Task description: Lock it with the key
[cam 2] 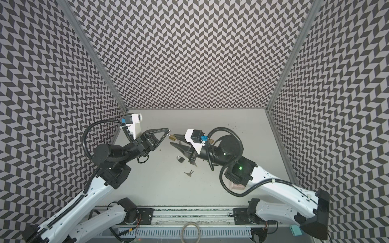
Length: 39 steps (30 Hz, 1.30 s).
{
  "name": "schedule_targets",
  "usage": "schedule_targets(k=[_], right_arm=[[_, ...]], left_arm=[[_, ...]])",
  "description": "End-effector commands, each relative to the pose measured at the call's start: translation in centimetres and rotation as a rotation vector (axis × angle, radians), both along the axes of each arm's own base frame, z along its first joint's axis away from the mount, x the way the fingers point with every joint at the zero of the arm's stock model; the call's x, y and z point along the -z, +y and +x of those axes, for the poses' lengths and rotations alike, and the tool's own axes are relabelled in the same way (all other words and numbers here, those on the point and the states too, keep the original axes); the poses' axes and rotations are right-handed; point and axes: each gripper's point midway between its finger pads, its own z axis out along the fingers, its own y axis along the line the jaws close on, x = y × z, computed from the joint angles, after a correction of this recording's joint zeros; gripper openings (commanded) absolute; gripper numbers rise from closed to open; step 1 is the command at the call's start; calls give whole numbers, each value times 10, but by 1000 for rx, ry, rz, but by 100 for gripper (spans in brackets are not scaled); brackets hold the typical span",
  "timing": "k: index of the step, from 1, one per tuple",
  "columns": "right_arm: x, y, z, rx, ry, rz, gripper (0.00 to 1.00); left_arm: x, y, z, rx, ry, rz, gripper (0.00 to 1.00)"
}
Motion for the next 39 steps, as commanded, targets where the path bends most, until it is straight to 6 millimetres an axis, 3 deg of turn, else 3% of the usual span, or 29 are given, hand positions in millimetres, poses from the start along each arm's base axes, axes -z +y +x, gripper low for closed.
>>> schedule_targets(k=[1, 13, 21, 25, 26, 27, 29, 31, 35, 39], right_arm=[[-22, -3, -3, -16, -36, 59, 28], [-29, -1, -7, -44, -33, 80, 26], [-25, 1, -3, -33, -16, 75, 14], [-28, -2, -2, -22, 9, 89, 0], [-28, -4, 0, -12, 27, 89, 0], [-27, -6, 3, -1, 48, 87, 0], [-19, -12, 12, 33, 127, 73, 0], [-5, -21, 26, 80, 218, 53, 0], [37, -45, 51, 166, 443, -29, 0], [80, -56, 49, 140, 623, -139, 0]], left_arm=[[-9, 4, -11, 26, -39, -30, 0], [-6, 2, -9, 32, -25, -30, 0], [-4, 2, -9, 34, -22, -30, 0], [-2, 3, -7, 21, -10, -24, 0], [0, 3, -5, 3, -6, -14, 8], [3, 4, 0, -23, 4, 4, 23], [16, 10, 18, -142, 43, 83, 60], [31, 22, 36, -283, 81, 170, 76], [52, 45, 52, -462, 86, 290, 82], [66, 38, 47, -422, 37, 343, 80]])
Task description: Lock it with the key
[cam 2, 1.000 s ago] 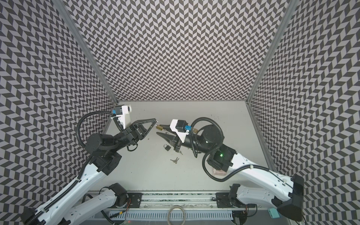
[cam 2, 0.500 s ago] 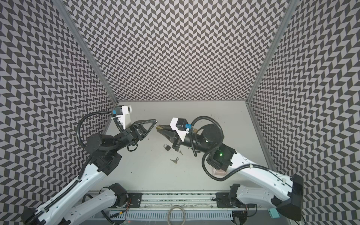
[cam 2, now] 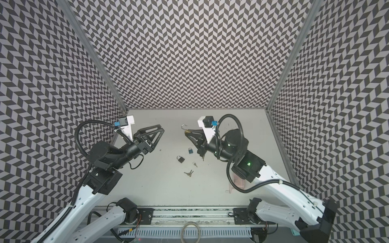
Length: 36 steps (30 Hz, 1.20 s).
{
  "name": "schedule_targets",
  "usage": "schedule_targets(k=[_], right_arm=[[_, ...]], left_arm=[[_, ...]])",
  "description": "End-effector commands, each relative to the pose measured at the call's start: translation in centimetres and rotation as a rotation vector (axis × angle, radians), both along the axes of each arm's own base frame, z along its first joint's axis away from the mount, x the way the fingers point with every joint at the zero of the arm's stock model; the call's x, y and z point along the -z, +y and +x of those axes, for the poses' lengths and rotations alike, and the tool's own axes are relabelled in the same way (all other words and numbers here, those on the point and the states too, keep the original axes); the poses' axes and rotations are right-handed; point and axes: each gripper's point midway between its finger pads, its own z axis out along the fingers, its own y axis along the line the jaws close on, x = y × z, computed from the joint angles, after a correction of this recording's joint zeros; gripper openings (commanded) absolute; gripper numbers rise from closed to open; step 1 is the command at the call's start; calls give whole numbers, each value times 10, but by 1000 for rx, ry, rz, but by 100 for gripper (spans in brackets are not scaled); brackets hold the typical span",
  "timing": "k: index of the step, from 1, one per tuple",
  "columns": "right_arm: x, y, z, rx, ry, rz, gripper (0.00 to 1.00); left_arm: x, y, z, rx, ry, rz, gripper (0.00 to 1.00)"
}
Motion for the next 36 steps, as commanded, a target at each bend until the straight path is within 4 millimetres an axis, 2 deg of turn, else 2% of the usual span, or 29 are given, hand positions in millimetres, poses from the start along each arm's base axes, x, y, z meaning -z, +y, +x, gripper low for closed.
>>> schedule_targets(k=[1, 4, 7, 9, 13, 17, 23, 25, 31, 36], right_arm=[[41, -5, -14, -64, 214, -77, 0], [49, -5, -28, -131, 245, -110, 0], [36, 1, -51, -279, 226, -81, 0], [29, 4, -60, -332, 234, -66, 0], [24, 7, -69, -408, 264, -29, 0], [17, 11, -82, -515, 281, 12, 0], [0, 10, -91, -579, 267, 68, 0], [-3, 11, -91, -585, 269, 80, 0], [-3, 14, -89, -598, 299, 88, 0], [-4, 14, -88, -596, 300, 95, 0]], left_arm=[[26, -3, 3, -10, -22, 113, 80], [32, -18, -9, 105, -88, 118, 79], [28, -31, -27, 245, -164, 94, 79], [23, -37, -39, 328, -206, 82, 80], [17, -39, -56, 402, -260, 73, 85], [17, -40, -64, 443, -273, 71, 88], [17, -46, -79, 525, -297, 75, 83], [16, -50, -87, 563, -316, 76, 78], [13, -61, -104, 631, -352, 84, 73], [12, -64, -107, 639, -354, 85, 62]])
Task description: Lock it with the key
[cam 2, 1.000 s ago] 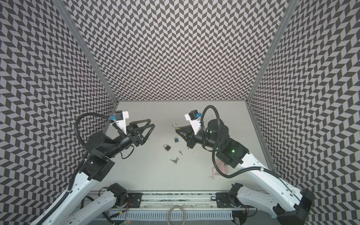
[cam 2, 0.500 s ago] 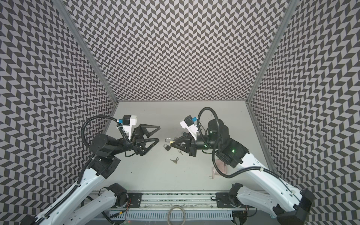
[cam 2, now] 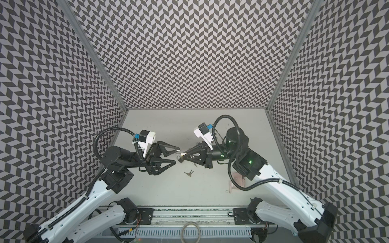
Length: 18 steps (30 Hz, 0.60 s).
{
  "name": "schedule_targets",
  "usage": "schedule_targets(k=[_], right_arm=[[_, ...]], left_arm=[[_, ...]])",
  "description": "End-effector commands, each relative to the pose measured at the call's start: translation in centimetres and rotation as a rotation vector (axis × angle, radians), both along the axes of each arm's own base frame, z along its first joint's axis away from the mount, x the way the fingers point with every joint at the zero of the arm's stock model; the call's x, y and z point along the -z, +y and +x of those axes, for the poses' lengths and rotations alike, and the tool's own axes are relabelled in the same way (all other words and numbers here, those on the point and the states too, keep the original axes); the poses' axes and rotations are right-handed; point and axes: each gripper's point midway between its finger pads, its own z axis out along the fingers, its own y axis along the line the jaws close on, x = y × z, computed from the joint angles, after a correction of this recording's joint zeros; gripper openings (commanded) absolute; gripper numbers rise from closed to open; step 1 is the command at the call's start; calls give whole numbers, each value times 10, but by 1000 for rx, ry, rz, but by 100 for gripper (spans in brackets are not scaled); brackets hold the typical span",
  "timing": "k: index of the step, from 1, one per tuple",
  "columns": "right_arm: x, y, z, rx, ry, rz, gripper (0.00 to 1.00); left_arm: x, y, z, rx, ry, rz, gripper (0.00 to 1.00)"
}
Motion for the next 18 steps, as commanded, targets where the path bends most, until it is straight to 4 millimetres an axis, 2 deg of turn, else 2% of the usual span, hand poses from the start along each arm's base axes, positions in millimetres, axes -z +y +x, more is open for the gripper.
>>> schedule_targets(k=[1, 6, 8, 14, 16, 18], right_arm=[[-15, -1, -1, -5, -33, 58, 0], [-21, -4, 7, 54, -38, 72, 0], [-24, -7, 11, 80, -41, 81, 0], [-21, -10, 19, 121, -38, 65, 0], [-19, -11, 20, 136, -43, 51, 0], [-16, -13, 20, 146, -44, 35, 0]], left_arm=[[-13, 2, -8, 19, -53, -18, 58], [-11, 0, -10, 29, -51, -9, 40], [-10, 1, -10, 26, -50, -7, 39], [-8, 0, -9, 19, -51, 6, 40], [-8, 1, -3, -29, -47, 14, 43], [-10, 3, 7, -94, -39, 16, 52]])
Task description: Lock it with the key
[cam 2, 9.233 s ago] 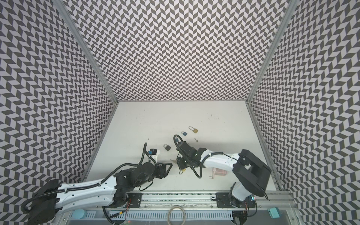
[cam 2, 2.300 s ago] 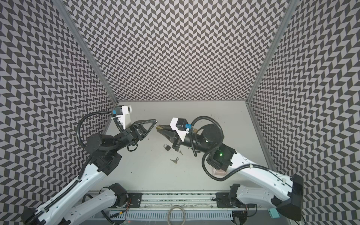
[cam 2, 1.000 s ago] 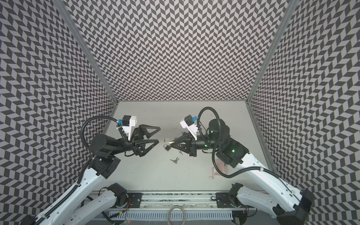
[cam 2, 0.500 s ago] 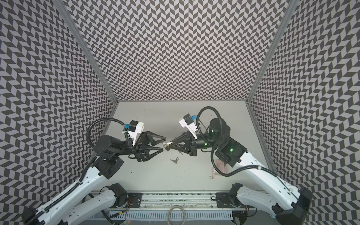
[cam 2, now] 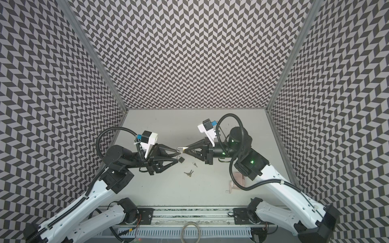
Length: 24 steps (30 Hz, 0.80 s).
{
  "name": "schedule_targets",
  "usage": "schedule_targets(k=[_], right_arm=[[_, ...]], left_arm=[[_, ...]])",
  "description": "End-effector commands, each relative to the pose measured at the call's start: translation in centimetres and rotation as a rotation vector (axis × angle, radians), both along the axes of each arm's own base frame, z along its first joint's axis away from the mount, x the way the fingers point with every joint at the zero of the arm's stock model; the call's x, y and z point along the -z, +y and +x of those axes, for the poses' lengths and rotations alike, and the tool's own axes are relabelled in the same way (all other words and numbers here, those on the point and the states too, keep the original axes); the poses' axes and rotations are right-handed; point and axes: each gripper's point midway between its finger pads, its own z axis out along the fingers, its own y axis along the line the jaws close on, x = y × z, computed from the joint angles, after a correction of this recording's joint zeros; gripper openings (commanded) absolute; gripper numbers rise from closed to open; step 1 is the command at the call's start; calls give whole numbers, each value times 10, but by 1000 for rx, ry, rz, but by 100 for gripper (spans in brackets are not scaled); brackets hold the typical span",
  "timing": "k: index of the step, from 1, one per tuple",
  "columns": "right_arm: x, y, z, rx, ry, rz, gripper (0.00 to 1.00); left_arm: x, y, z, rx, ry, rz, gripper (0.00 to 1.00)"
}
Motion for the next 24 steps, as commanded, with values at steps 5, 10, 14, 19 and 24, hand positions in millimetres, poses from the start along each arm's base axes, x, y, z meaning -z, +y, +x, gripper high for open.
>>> schedule_targets(k=[5, 10, 14, 19, 24], right_arm=[[-6, -7, -9, -14, -49, 6, 0], [-11, -11, -19, -49, -91, 27, 0], [-10, -11, -20, -54, -106, 29, 0], [-7, -8, -20, -68, -114, 22, 0], [-9, -9, -22, -76, -124, 33, 0]], left_arm=[[-20, 15, 28, -205, 0, -29, 74], [-13, 16, 43, -241, 50, -18, 80], [-14, 10, 36, -164, 54, -27, 82], [-17, 0, 23, -61, 54, -38, 81], [-15, -3, 21, -51, 57, -34, 56]])
